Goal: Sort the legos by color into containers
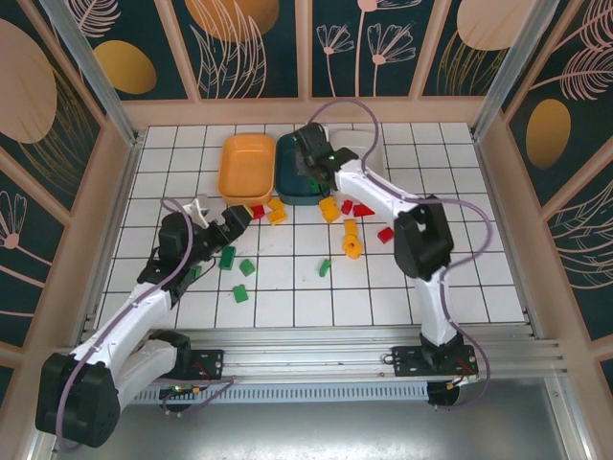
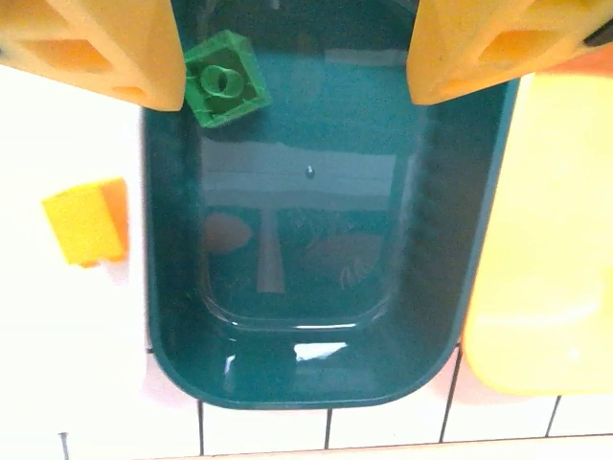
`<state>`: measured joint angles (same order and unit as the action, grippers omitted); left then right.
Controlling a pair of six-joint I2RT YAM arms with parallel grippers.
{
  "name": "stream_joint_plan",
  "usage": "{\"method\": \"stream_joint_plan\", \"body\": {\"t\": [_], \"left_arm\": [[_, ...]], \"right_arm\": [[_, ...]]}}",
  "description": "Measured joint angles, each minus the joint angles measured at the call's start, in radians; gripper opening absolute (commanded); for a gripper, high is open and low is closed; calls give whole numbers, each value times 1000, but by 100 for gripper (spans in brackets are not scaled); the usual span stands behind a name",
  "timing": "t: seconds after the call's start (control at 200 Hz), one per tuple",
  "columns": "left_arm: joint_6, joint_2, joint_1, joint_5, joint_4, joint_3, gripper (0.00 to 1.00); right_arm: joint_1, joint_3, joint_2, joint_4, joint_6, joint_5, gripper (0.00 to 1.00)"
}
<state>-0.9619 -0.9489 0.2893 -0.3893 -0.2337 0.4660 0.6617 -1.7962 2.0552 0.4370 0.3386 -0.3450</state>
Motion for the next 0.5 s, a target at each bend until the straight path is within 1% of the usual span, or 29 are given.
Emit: {"method": "stream_joint_plan", "body": {"t": [0.05,0.1,0.17,0.25,0.315,0.38,0.48,0.5], "left_arm": [[3,-2,37,3,-18,0,99],[7,-14,88,6,-42,1,98],[7,-51,163,3,-97,2,99],[7,-98,233,3,-164,0,98],[8,-127,276,4,-211,-2,98],[14,-154,305,3,-251,-2,98],[15,-195,319,4,-303,-6,99],[15,-202,319,4,-309,-7,98]], "right_arm": [[4,124,-114,-14,12,-39,68],[-7,257,-233,-22,32,-63,72],[-64,450,-407,-17,87,-83,73],[-203,663,-576,0,160,-72,75],[-349,827,-676,4,219,-40,77],[-468,979,-760,29,278,-12,77],[-562,1137,-869,75,350,33,79],[-572,1153,-883,82,358,40,81]]}}
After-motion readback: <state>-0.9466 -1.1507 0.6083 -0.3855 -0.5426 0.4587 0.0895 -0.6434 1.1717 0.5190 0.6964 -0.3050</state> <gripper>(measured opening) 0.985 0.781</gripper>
